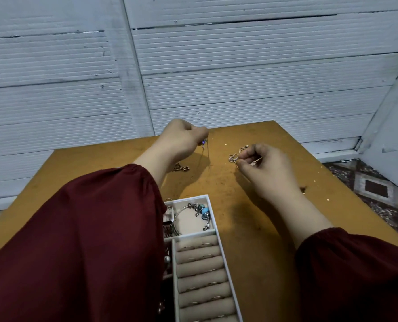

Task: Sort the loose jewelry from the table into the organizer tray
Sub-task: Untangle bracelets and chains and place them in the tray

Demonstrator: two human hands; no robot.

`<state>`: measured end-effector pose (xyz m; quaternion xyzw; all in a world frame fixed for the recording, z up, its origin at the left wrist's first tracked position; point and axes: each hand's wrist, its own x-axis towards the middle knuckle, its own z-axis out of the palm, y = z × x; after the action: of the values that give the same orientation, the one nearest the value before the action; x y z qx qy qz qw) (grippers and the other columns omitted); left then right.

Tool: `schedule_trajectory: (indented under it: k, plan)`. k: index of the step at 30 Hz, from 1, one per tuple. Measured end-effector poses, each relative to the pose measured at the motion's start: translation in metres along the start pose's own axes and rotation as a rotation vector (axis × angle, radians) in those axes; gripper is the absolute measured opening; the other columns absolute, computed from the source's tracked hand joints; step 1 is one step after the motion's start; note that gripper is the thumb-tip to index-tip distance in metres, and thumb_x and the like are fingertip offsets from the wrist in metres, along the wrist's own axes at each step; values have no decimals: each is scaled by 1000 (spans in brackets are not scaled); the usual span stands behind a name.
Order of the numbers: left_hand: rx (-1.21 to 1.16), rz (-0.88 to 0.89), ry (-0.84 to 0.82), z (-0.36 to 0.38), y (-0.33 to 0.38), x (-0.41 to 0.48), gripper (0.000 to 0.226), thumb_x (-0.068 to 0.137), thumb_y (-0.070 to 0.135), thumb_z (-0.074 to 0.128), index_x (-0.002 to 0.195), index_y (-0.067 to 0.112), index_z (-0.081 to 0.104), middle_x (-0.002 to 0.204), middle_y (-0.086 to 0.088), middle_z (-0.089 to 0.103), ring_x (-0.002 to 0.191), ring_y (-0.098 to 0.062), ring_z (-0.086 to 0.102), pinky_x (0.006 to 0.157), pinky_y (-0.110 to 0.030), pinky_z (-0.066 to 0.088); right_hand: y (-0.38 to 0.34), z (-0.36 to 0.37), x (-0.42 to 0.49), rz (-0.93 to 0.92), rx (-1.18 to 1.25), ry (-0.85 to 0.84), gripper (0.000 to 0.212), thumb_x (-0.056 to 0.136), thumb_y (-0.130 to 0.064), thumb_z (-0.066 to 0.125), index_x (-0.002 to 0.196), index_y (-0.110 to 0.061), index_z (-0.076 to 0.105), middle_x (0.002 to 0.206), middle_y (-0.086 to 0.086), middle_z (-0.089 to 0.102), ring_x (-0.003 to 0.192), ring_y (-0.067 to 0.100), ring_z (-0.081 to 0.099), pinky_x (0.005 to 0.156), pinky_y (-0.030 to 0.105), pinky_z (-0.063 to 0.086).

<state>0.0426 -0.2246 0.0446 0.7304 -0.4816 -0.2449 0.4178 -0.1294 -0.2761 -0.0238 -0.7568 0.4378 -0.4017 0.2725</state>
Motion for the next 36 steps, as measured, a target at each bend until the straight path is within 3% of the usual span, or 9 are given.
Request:
schedule_trajectory:
  k: [6,10,13,16,21,26,30,36]
  plan:
    - [-63,18,111,-23,-7,-10,9,85,24,57,85,16,58,78,-7,45,70,-16,39,54,-27,27,-21,19,2,-84,-13,-144,9,82,-19,69,77,-26,64,71,-13,62,63,3,54,67,27,46]
    - [-106,14,217,-38,-15,-16,10,85,23,57,84,13,58,78,-9,42,68,-18,35,52,-26,27,-34,35,7,-134,-106,-335,13,79,-21,73,73,-30,66,66,-16,60,62,-2,51,70,27,47]
    - [-111,11,265,-46,-21,-21,18,87,23,58,91,7,65,75,-9,44,57,-15,34,38,-17,27,-45,44,12,-174,-174,-515,11,77,-22,76,73,-30,70,69,-15,64,63,-3,54,67,22,46]
    - [-122,-7,273,-49,-32,-23,22,87,22,58,94,2,65,68,-5,43,50,-11,33,35,-15,26,-54,49,16,-186,-192,-648,4,78,-21,77,80,-24,75,64,-14,65,55,-10,54,53,6,37]
    - [-153,3,282,-52,-42,-24,11,85,20,60,86,10,62,67,-7,41,37,-5,28,35,-16,23,-58,59,19,-195,-263,-687,10,72,-22,82,80,-23,76,57,-15,62,56,-4,55,60,18,45]
    - [-176,-2,276,-54,-46,-25,9,85,20,60,85,11,61,65,-4,41,58,-15,35,38,-16,25,-55,64,21,-174,-272,-698,8,72,-19,81,78,-20,76,51,-17,59,50,-8,52,60,17,46]
    - [-191,-13,283,-55,-51,-25,8,85,19,60,84,11,62,64,-4,40,60,-15,35,38,-15,26,-54,68,22,-168,-291,-656,8,74,-22,80,75,-24,72,60,-14,61,58,-1,53,64,23,47]
    - [-193,5,284,-58,-56,-26,9,85,17,60,84,8,62,71,-8,43,66,-16,38,39,-15,28,-59,59,24,-131,-330,-701,8,86,-24,68,92,-23,74,74,-10,63,68,3,55,61,19,41]
